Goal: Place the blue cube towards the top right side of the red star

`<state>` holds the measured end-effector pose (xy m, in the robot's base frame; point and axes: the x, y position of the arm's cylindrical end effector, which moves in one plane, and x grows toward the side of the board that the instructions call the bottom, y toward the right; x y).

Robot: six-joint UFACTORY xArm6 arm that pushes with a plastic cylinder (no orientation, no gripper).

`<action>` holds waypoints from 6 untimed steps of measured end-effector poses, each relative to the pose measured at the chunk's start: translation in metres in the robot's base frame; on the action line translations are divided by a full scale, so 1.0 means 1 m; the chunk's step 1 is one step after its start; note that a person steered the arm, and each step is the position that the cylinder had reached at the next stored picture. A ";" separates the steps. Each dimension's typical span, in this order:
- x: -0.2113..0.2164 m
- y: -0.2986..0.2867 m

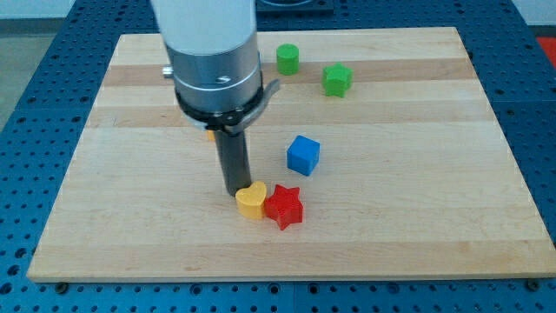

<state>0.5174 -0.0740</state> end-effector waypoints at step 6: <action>0.033 0.016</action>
<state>0.5506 -0.0575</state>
